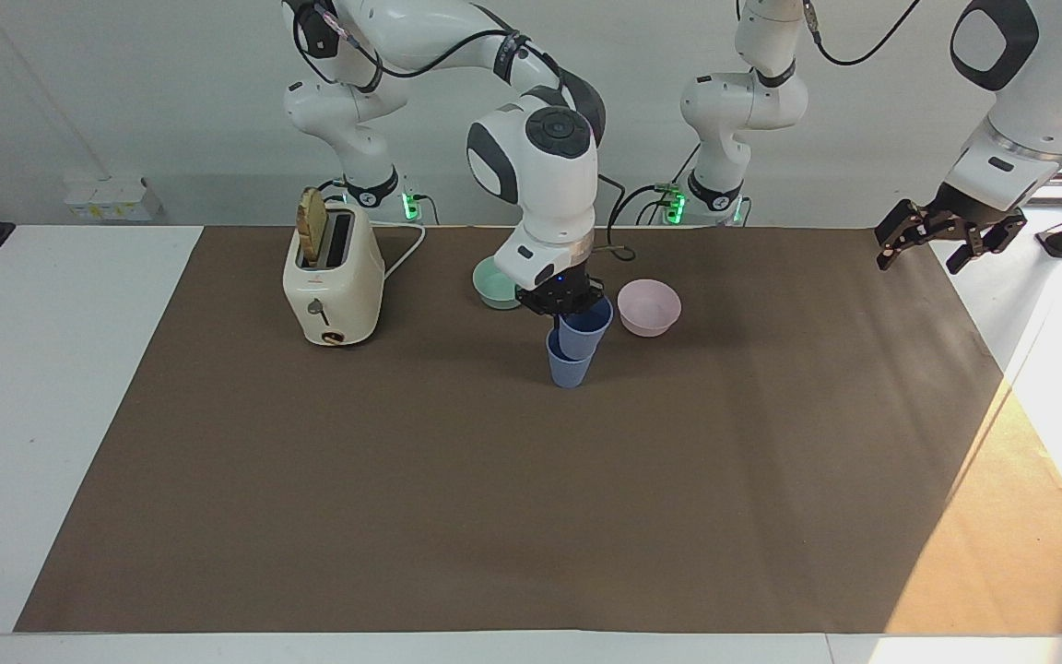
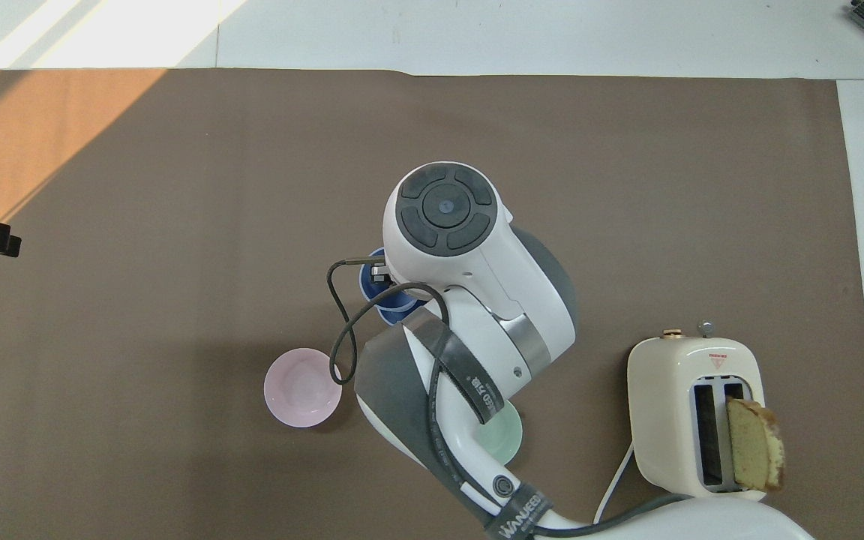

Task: Stack blue cups with both arms
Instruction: 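Lower the cup into the first cup and open the right gripper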

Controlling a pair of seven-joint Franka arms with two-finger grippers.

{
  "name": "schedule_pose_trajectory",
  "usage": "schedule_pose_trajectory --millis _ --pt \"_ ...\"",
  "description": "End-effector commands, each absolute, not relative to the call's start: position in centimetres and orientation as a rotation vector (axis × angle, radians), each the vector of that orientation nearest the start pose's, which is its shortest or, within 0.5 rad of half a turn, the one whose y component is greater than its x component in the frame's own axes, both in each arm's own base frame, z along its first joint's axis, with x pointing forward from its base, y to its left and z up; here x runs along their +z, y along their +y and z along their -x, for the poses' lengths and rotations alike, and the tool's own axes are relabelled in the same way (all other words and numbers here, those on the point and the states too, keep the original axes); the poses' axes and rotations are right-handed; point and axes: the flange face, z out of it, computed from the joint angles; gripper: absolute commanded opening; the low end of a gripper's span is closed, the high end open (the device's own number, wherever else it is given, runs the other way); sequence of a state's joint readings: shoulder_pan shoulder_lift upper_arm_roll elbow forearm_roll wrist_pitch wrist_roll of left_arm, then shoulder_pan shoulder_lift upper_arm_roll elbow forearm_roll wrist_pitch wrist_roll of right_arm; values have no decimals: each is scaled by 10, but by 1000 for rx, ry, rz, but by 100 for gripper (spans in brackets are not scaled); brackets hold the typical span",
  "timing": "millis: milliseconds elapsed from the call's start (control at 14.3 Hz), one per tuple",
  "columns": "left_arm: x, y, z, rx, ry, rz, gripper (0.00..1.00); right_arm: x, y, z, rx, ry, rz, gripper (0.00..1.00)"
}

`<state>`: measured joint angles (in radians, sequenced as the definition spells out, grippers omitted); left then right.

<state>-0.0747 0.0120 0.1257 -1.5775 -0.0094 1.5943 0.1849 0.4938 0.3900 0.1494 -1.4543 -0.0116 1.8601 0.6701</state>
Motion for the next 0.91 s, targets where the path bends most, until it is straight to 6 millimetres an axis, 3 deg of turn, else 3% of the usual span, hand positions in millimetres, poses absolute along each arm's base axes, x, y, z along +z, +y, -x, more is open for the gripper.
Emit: schedule_pose_trajectory --millis 0,349,559,838 --pt "619 28 -552 0 193 3137 100 470 391 -544 48 88 3099 0" --pt "618 22 -553 0 210 3135 100 469 390 -545 41 93 3095 0" --pt "619 23 -553 -2 207 3136 100 468 392 -547 36 139 3074 14" --pt "618 24 -553 0 205 3136 100 468 391 -547 44 156 3077 21"
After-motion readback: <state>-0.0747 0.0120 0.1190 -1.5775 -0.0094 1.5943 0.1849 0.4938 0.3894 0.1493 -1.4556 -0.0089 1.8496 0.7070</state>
